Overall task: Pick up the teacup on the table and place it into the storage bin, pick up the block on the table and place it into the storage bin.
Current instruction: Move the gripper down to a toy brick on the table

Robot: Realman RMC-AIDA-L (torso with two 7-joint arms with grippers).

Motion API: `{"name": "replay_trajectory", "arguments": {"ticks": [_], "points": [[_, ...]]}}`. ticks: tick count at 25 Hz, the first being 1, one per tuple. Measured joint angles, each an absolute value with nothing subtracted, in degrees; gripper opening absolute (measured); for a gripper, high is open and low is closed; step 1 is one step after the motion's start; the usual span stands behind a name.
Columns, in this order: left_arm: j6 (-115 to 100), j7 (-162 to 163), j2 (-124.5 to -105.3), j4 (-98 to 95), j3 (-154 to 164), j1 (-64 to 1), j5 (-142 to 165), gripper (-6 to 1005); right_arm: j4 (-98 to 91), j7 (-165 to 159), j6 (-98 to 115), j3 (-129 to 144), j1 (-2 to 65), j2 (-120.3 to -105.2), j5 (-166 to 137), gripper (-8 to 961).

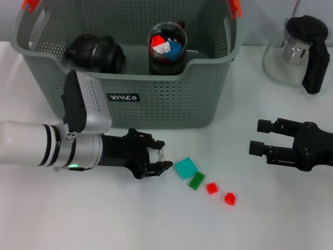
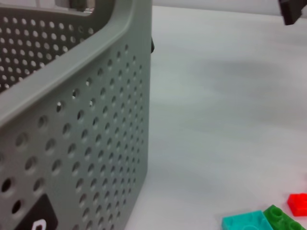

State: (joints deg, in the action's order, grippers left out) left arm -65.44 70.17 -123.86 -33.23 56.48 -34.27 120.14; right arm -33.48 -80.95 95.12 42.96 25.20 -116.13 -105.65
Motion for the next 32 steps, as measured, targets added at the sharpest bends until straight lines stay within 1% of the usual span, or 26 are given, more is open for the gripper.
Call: {"name": "replay_trajectory", "arguments": {"ticks": [7, 14, 32], "points": [[-65.18, 69.47, -123.66, -33.97, 56.16, -33.71, 120.15, 500, -33.49, -80.95, 95.0, 43.14, 25.35, -116.1, -105.64, 822], [-60.57, 65.39, -124.3, -33.51, 56.81, -33.6, 119.75, 496, -33.49, -80.94, 94.92, 42.92, 25.1, -116.18, -105.64, 822], [-63.98, 65.6, -124.37, -33.91, 55.82, -33.61, 118.03, 485, -33.49, -80.94, 94.89, 42.89, 25.58, -116.11, -105.64, 821]]}}
